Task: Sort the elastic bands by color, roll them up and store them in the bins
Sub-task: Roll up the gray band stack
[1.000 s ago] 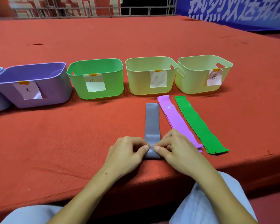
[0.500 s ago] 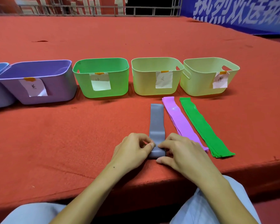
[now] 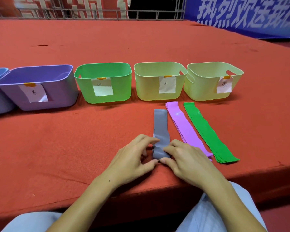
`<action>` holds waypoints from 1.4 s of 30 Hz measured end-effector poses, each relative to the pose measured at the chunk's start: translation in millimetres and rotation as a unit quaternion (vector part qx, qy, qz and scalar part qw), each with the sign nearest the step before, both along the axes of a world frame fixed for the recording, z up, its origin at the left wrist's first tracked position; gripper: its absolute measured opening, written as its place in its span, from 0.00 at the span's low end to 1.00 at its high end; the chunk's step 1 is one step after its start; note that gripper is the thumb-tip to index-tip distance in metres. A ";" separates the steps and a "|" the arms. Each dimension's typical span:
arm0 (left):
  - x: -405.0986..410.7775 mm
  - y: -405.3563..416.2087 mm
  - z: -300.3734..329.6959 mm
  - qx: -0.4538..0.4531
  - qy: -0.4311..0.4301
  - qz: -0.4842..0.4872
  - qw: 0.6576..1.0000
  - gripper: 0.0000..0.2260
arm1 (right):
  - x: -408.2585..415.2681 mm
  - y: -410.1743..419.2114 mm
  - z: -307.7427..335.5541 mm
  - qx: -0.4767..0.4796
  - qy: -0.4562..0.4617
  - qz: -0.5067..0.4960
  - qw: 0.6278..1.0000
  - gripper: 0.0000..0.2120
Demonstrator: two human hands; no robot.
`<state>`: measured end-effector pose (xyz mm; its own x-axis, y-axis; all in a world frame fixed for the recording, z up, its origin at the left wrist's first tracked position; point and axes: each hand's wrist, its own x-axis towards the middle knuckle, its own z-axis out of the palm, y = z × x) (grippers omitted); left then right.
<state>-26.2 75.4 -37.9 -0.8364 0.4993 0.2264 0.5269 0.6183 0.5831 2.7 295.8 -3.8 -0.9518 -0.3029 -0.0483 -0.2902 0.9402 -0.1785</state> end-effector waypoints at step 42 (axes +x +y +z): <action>-191.2 72.7 -4.8 -0.007 -0.024 0.190 0.981 0.09 | -14.2 -1.2 -18.4 -0.042 0.053 0.002 0.998 0.16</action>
<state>-217.3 148.0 -42.7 -0.9723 0.1524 0.1772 0.2289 0.7734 0.5911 -11.5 294.6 -22.2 -0.9491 -0.3051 0.0784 -0.3150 0.9219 -0.2254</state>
